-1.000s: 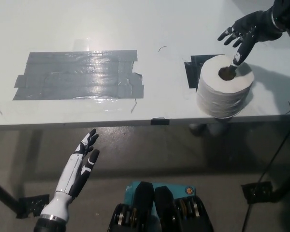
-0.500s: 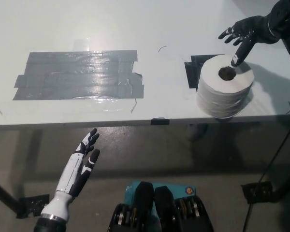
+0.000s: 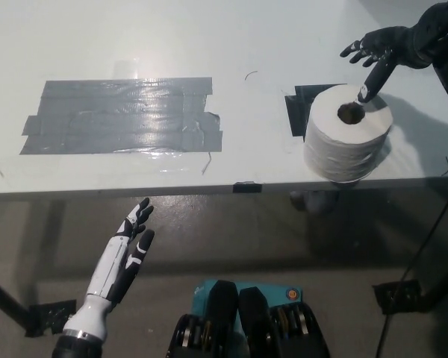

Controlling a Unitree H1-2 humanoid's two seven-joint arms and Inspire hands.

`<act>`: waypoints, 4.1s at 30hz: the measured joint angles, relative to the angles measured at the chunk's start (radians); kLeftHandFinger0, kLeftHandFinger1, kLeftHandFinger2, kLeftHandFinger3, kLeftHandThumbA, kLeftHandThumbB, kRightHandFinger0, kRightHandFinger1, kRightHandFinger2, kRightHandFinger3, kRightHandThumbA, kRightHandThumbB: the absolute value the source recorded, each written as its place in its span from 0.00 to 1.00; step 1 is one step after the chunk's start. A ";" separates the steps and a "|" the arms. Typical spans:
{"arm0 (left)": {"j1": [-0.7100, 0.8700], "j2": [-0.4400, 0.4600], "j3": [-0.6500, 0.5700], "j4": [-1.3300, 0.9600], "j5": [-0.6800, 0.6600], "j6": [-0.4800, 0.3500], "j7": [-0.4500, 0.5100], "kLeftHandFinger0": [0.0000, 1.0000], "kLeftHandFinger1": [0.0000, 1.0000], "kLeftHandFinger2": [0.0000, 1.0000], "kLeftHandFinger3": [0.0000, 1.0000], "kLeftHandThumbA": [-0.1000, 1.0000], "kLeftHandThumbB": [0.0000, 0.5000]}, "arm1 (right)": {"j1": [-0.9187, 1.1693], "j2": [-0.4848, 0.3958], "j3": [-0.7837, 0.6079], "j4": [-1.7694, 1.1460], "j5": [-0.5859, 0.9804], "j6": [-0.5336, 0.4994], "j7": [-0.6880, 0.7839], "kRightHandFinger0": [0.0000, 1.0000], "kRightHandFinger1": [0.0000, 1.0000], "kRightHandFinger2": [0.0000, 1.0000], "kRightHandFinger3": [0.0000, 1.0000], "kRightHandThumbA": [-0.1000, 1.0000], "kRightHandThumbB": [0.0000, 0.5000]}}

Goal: A toilet paper roll is kept on the black spot on the desk infront of the robot and the robot inserts its right thumb into the hole in the centre to grab the roll. Then it passes the roll to a person.

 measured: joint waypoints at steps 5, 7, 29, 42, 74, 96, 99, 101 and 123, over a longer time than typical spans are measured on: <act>-0.003 0.000 0.000 0.000 -0.001 -0.002 0.000 1.00 1.00 1.00 1.00 1.00 0.24 | 0.000 0.000 0.008 0.000 -0.004 -0.014 0.001 1.00 1.00 1.00 1.00 1.00 0.75; -0.003 0.000 0.000 0.000 -0.001 -0.001 0.000 1.00 1.00 1.00 1.00 1.00 0.22 | 0.000 0.000 0.011 0.000 -0.004 -0.019 0.002 1.00 1.00 1.00 1.00 1.00 0.75; -0.005 0.000 -0.001 0.000 0.000 0.000 -0.001 1.00 1.00 1.00 1.00 1.00 0.25 | 0.035 0.052 0.077 0.044 -0.068 -0.045 -0.056 1.00 1.00 1.00 1.00 1.00 0.75; -0.015 0.000 -0.002 0.000 0.000 0.000 -0.001 1.00 1.00 1.00 1.00 1.00 0.27 | 0.070 0.078 0.084 0.089 -0.091 -0.063 -0.191 0.17 0.48 0.78 0.67 0.00 0.34; -0.033 0.000 -0.004 0.019 0.000 0.002 -0.001 1.00 1.00 1.00 1.00 1.00 0.26 | 0.311 0.055 -0.649 0.074 0.260 -0.103 -0.347 0.00 0.43 0.83 0.91 0.00 0.37; -0.125 -0.002 -0.006 0.074 0.001 0.003 -0.001 1.00 1.00 1.00 1.00 1.00 0.16 | 0.586 0.262 -1.009 -0.416 0.685 0.096 -0.284 0.00 0.47 0.83 1.00 0.00 0.24; -0.125 -0.003 -0.007 0.076 0.002 0.003 -0.001 1.00 1.00 1.00 1.00 1.00 0.14 | 0.628 0.275 -0.995 -0.487 0.738 0.121 -0.286 0.00 0.47 0.83 1.00 0.00 0.25; -0.125 -0.003 -0.008 0.076 0.002 0.003 -0.001 1.00 1.00 1.00 1.00 1.00 0.14 | 0.650 0.280 -0.981 -0.527 0.768 0.133 -0.288 0.00 0.48 0.86 1.00 0.00 0.23; -0.086 -0.012 -0.024 0.077 0.003 0.003 -0.001 1.00 1.00 1.00 1.00 0.96 0.11 | 0.819 0.286 -0.723 -0.979 1.135 0.213 -0.436 0.00 0.51 0.90 0.96 0.00 0.21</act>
